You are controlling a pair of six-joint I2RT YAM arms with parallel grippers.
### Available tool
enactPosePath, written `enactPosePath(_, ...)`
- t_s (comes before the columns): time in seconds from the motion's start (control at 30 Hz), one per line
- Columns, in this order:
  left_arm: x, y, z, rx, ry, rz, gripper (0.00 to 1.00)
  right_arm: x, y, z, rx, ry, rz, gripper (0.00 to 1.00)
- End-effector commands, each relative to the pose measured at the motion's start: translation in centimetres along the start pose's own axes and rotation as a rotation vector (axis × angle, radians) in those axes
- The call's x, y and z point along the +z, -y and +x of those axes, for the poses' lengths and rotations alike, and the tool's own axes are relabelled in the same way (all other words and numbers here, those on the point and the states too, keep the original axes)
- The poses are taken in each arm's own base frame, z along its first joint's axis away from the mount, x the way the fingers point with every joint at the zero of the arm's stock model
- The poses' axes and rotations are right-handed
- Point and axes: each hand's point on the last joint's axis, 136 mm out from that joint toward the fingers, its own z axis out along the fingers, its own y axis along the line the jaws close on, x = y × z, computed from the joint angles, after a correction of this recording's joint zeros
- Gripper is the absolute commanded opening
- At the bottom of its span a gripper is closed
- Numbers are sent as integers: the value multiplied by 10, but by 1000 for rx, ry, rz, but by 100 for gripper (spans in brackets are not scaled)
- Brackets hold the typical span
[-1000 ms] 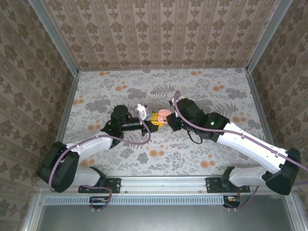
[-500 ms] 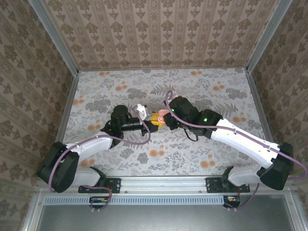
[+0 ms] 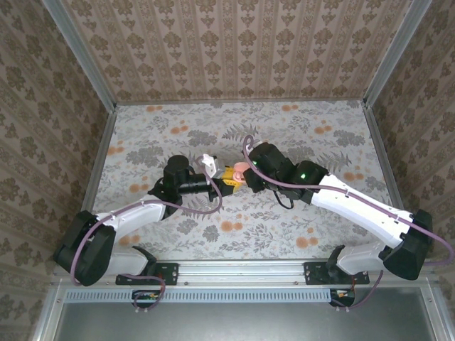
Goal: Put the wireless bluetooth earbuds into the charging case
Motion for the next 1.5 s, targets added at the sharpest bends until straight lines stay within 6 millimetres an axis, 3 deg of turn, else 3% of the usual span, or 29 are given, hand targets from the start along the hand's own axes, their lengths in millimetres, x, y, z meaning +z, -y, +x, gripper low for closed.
enactPosePath(0.0,-1,5,-19,45,44,13,18,2,-3,1,-29,-27,-3,22)
enactPosePath(0.33,-1,6,-18,47,45,12,18,5,-2,-9,-36,-14,21,22)
enactPosePath(0.8,-3,5,-20,52,52,2,18,9,1,7,-27,-60,33,24)
enactPosePath(1.47,0,1,-22,25,83,-1,18,5,-21,3,83,-84,-82,29)
